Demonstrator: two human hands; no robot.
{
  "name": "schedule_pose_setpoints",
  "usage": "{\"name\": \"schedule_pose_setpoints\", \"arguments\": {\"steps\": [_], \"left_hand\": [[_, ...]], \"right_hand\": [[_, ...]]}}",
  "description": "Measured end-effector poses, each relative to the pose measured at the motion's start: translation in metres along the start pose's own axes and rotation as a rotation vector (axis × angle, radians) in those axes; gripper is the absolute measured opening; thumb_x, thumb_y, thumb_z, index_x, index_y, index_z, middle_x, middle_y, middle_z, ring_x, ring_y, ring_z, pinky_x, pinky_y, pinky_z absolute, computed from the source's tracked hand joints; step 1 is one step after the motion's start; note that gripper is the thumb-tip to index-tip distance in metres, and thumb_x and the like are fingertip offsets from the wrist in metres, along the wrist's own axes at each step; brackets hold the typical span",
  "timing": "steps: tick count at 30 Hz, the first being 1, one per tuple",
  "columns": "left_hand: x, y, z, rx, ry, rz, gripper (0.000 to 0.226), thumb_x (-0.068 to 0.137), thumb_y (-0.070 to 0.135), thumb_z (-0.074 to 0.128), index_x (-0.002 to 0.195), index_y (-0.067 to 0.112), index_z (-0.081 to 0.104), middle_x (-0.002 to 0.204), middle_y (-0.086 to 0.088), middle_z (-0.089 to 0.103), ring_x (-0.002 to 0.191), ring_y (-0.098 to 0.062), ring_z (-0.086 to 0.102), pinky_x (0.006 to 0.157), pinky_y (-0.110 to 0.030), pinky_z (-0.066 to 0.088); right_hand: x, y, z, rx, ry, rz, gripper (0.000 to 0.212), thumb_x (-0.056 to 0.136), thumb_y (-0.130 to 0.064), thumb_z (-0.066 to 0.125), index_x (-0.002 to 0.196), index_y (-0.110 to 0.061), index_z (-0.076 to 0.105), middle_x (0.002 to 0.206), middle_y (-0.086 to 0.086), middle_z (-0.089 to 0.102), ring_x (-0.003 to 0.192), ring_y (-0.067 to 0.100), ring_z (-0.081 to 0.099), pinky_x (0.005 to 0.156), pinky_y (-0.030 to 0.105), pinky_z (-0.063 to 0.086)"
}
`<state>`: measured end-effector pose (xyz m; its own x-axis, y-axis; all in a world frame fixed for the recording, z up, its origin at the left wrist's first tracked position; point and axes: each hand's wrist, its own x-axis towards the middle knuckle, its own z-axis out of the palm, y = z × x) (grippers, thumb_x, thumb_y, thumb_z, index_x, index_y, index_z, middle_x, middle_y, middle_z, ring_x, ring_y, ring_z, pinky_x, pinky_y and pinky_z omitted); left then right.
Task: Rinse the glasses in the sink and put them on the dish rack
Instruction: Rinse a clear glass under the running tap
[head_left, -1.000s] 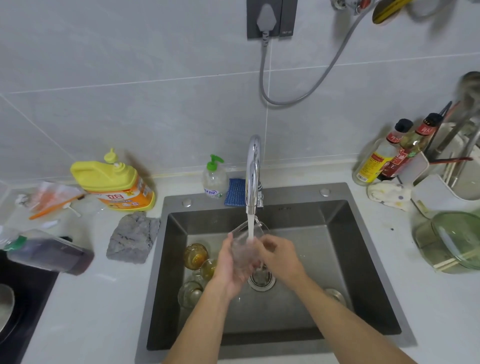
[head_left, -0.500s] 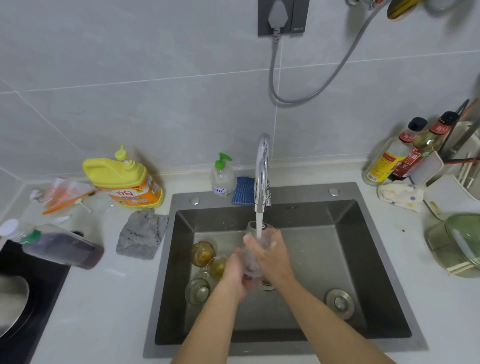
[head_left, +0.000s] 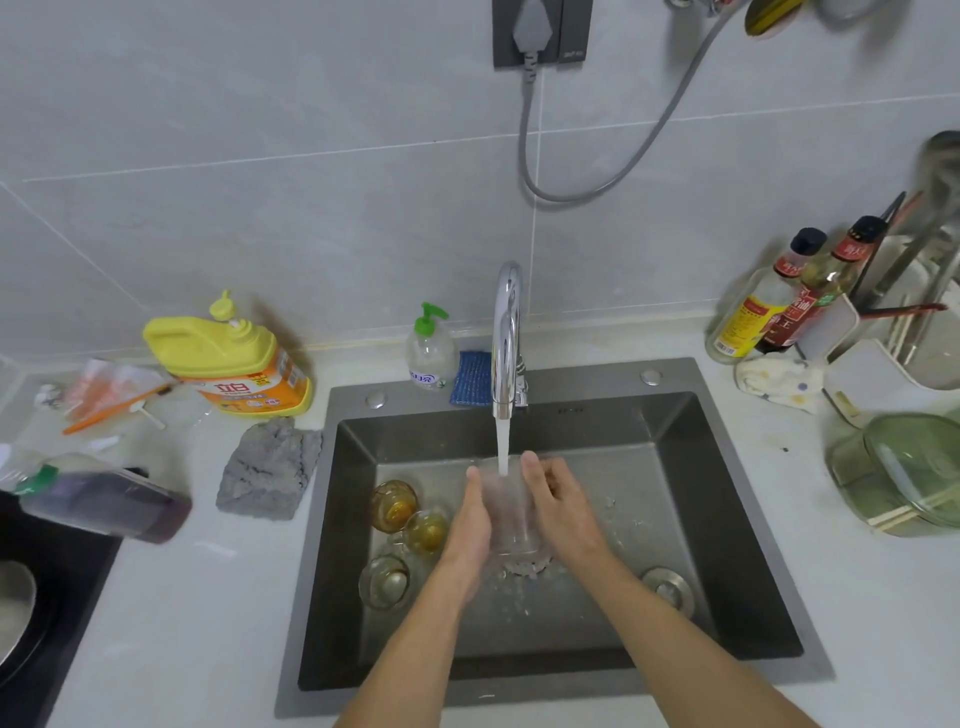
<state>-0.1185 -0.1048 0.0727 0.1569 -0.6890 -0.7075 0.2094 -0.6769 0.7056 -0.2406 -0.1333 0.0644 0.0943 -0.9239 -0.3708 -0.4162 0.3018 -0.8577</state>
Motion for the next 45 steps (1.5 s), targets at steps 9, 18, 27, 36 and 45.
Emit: {"name": "schedule_pose_setpoints", "arguments": {"steps": [9, 18, 27, 36, 45], "left_hand": [[0.004, 0.003, -0.024, -0.082, -0.121, -0.124, 0.074, 0.080, 0.086, 0.059, 0.133, 0.036, 0.068, 0.139, -0.008, 0.066, 0.130, -0.035, 0.062, 0.110, -0.060, 0.047], [-0.001, -0.018, -0.022, -0.453, -0.036, -0.039, 0.052, 0.104, 0.049, 0.052, 0.125, 0.007, 0.074, 0.101, -0.012, 0.079, 0.079, -0.020, 0.075, 0.077, -0.037, 0.053], [0.008, -0.020, -0.026, -0.522, 0.033, -0.056, 0.049, 0.105, 0.046, 0.052, 0.110, 0.006, 0.080, 0.109, -0.018, 0.079, 0.099, -0.031, 0.075, 0.102, -0.048, 0.054], [0.003, -0.008, -0.032, -0.567, -0.015, -0.224, 0.055, 0.106, 0.048, 0.050, 0.127, 0.001, 0.070, 0.116, -0.022, 0.076, 0.100, -0.037, 0.073, 0.099, -0.049, 0.057], [0.000, -0.005, -0.006, -0.194, -0.029, -0.190, 0.058, 0.106, 0.059, 0.037, 0.124, 0.016, 0.072, 0.115, -0.014, 0.078, 0.105, -0.029, 0.074, 0.103, -0.051, 0.055]], "right_hand": [[0.021, -0.001, -0.019, -0.282, -0.097, -0.253, 0.033, 0.089, -0.052, 0.070, 0.076, -0.023, 0.061, 0.110, -0.012, 0.052, 0.103, -0.003, 0.046, 0.090, 0.011, 0.038], [0.011, -0.015, -0.003, -0.145, -0.331, -0.146, 0.021, 0.092, -0.052, 0.064, 0.088, -0.034, 0.075, 0.085, -0.013, 0.078, 0.084, 0.006, 0.075, 0.087, 0.039, 0.060], [0.015, -0.044, -0.005, -0.292, -0.485, -0.070, 0.044, 0.102, -0.051, 0.051, 0.079, -0.020, 0.072, 0.074, -0.003, 0.075, 0.092, 0.021, 0.075, 0.097, 0.038, 0.052], [0.025, -0.012, -0.011, 0.001, -0.110, -0.120, 0.022, 0.091, -0.053, 0.070, 0.107, -0.038, 0.070, 0.112, -0.014, 0.069, 0.110, 0.006, 0.065, 0.101, 0.030, 0.051], [0.022, -0.021, 0.028, 0.553, 0.103, 0.468, 0.096, 0.087, -0.089, 0.018, 0.099, -0.013, 0.076, 0.113, 0.020, 0.075, 0.107, 0.036, 0.068, 0.108, 0.054, 0.045]]}}
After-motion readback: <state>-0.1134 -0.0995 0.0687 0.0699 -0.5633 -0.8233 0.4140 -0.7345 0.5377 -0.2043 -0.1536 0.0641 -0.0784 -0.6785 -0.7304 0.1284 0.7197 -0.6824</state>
